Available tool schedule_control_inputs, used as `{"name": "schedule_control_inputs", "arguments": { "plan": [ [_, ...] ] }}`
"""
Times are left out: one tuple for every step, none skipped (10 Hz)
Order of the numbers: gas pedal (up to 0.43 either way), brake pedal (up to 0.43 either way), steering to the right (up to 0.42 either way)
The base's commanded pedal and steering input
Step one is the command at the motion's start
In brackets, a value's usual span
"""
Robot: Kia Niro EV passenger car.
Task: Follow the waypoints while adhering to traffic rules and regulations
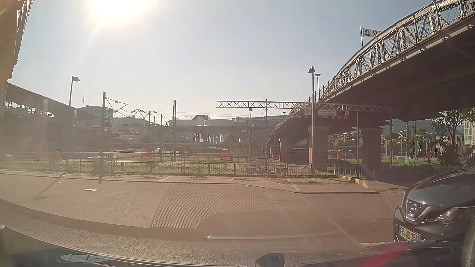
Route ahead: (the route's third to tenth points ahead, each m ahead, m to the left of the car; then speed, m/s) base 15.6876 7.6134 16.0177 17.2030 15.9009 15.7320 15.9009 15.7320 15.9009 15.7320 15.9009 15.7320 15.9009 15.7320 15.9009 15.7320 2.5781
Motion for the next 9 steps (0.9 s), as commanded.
{"name": "schedule_control_inputs", "arguments": {
  "plan": [
    [0.0, 0.183, -0.022],
    [0.0, 0.189, -0.023],
    [0.0, 0.189, -0.023],
    [0.0, 0.195, -0.028],
    [0.0, 0.177, -0.039],
    [0.0, 0.116, -0.056],
    [0.0, 0.098, -0.078],
    [0.0, 0.11, -0.101],
    [0.0, 0.11, -0.13]
  ]
}}
